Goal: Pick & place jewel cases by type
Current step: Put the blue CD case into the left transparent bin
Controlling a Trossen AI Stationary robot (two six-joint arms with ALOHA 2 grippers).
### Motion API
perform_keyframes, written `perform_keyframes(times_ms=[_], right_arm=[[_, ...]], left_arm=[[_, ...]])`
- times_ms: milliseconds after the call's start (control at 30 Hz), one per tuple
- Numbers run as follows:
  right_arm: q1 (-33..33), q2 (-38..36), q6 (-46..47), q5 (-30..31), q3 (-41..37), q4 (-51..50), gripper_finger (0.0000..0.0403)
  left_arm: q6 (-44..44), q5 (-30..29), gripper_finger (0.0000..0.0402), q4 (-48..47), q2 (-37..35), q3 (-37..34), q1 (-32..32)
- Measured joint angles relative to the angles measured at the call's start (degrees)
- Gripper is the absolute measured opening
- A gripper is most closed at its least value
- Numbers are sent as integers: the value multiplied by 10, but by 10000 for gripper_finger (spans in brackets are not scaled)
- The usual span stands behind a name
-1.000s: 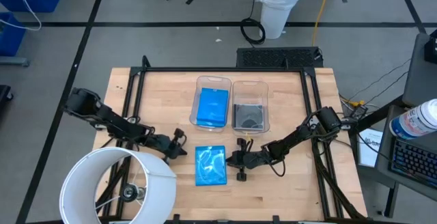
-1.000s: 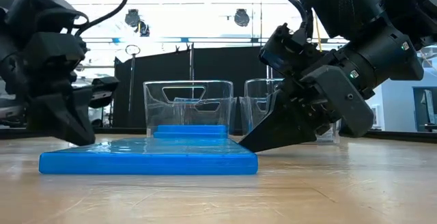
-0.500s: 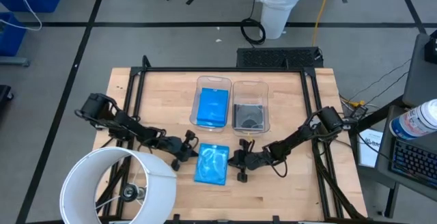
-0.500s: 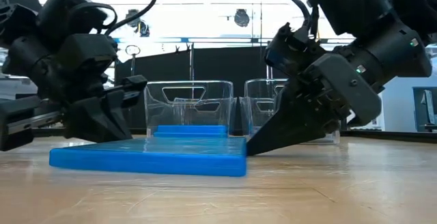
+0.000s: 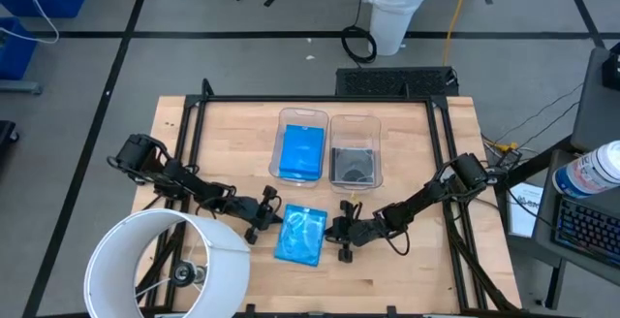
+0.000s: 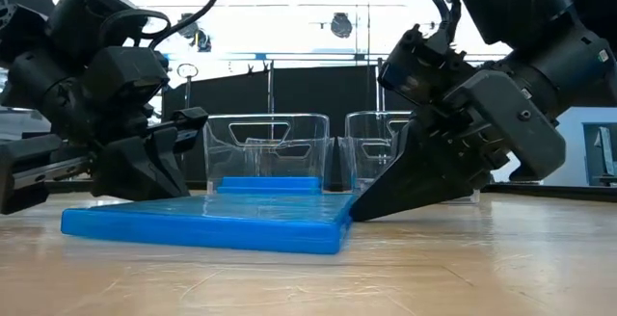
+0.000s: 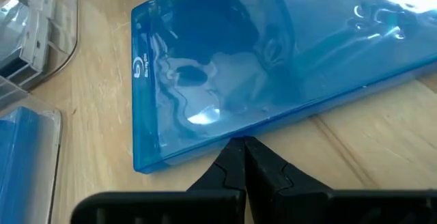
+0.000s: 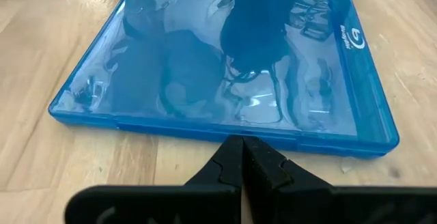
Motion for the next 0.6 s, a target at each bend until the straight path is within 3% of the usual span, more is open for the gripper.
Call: perform_keyframes(times_ms=[167, 433, 600], right_arm=[[1, -25, 1, -7, 1, -45, 0], [16, -59, 1, 37, 0, -81, 0], [22, -60, -1, 41, 0, -72, 0]], left_arm=[[-3, 19, 3, 7, 1, 3, -11], [3, -34, 17, 30, 2, 2, -25], [3, -45, 5, 31, 2, 2, -32]])
